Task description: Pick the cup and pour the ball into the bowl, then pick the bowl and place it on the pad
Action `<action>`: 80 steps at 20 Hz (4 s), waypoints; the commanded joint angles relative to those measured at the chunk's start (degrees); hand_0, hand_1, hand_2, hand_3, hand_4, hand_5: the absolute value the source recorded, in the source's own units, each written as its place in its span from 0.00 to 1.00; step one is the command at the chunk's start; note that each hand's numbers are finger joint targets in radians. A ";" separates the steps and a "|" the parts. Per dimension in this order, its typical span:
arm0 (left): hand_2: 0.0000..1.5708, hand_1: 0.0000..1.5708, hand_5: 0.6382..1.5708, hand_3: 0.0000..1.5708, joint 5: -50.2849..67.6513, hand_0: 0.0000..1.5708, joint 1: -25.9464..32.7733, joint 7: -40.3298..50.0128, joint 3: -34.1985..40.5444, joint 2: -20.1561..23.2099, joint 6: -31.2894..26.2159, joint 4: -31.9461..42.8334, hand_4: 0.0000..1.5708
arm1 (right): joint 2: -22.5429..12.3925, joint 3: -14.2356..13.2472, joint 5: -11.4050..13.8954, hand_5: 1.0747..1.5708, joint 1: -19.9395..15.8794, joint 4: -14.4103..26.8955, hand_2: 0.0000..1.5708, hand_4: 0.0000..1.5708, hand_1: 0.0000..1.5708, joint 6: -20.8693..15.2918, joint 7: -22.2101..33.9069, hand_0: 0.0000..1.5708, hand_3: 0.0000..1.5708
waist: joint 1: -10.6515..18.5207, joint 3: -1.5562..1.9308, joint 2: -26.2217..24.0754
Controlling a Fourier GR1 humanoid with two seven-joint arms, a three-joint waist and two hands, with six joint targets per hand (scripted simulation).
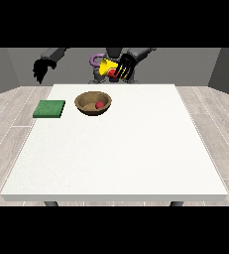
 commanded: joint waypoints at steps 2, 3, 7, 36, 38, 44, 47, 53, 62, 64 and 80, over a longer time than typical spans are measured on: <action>0.00 0.00 0.98 0.00 21.97 0.00 0.41 -6.79 10.78 -2.07 6.19 -13.32 0.45 | 3.21 0.96 0.04 1.00 -1.72 0.08 0.00 0.44 0.00 -1.78 -0.79 0.00 0.00 | 1.88 -0.58 6.14; 0.00 0.00 0.97 0.00 26.89 0.00 0.14 -7.68 12.44 -2.09 4.35 -15.86 0.34 | 2.88 0.42 0.16 1.00 -2.19 0.05 0.00 0.44 0.00 -2.52 -1.21 0.00 0.00 | 2.75 -0.53 6.44; 0.00 0.00 0.87 0.00 43.06 0.00 0.97 -12.17 19.50 -1.47 -7.20 -22.95 0.00 | 3.53 -0.50 0.61 1.00 -1.19 -0.33 0.00 0.40 0.00 -6.01 -0.41 0.00 0.00 | 8.17 -0.34 5.86; 0.00 0.00 0.92 0.00 81.91 0.00 1.54 -14.50 55.19 36.85 -49.33 -10.74 0.14 | 13.93 2.21 4.81 1.00 -11.27 20.24 0.00 0.00 0.00 -14.08 -18.45 0.00 0.00 | 9.60 0.52 14.26; 0.00 0.00 0.93 0.00 79.41 0.00 0.37 -15.22 54.26 36.03 -45.46 -11.11 0.15 | 14.36 2.75 4.07 0.97 -14.32 21.07 0.00 0.10 0.00 -14.09 -15.19 0.00 0.00 | 7.07 0.52 14.16; 0.00 0.00 0.96 0.00 81.37 0.00 1.40 -16.55 54.32 34.89 -47.99 -13.35 0.23 | 12.97 1.25 6.94 0.75 -8.57 23.28 1.00 0.69 1.00 -22.07 -14.53 1.00 1.00 | 11.82 0.45 18.28; 0.00 0.00 0.99 0.00 82.56 0.00 -0.84 -14.30 54.91 37.50 -48.22 -13.70 0.35 | 10.22 -0.14 6.33 0.80 -9.68 22.90 1.00 0.69 1.00 -22.06 -14.19 1.00 1.00 | 12.42 0.53 19.08; 0.00 0.00 1.00 0.00 82.41 0.00 0.29 -16.42 56.33 38.50 -49.76 -8.27 0.44 | 6.75 1.16 7.06 0.86 -12.64 17.93 1.00 0.68 1.00 -24.61 -5.53 1.00 1.00 | 10.04 0.39 17.11; 0.00 0.00 1.00 0.00 81.78 0.00 5.23 -17.37 59.49 43.68 -52.60 2.72 0.46 | 1.05 5.41 8.94 0.94 -18.30 12.53 1.00 0.65 1.00 -26.54 16.02 1.00 1.00 | 3.33 0.45 6.73; 0.00 0.00 1.00 0.00 78.55 0.00 8.08 -22.59 59.25 41.90 -51.17 3.88 0.45 | -0.55 8.09 11.28 0.96 -18.62 10.03 1.00 0.63 1.00 -26.31 19.50 1.00 1.00 | 0.72 0.41 5.83; 0.00 0.00 0.98 0.00 79.70 0.00 6.43 -29.99 60.15 43.19 -50.09 -2.40 0.43 | -16.69 -3.74 6.50 1.00 -23.39 24.52 1.00 0.63 1.00 -12.60 0.20 1.00 0.22 | 3.07 0.64 23.27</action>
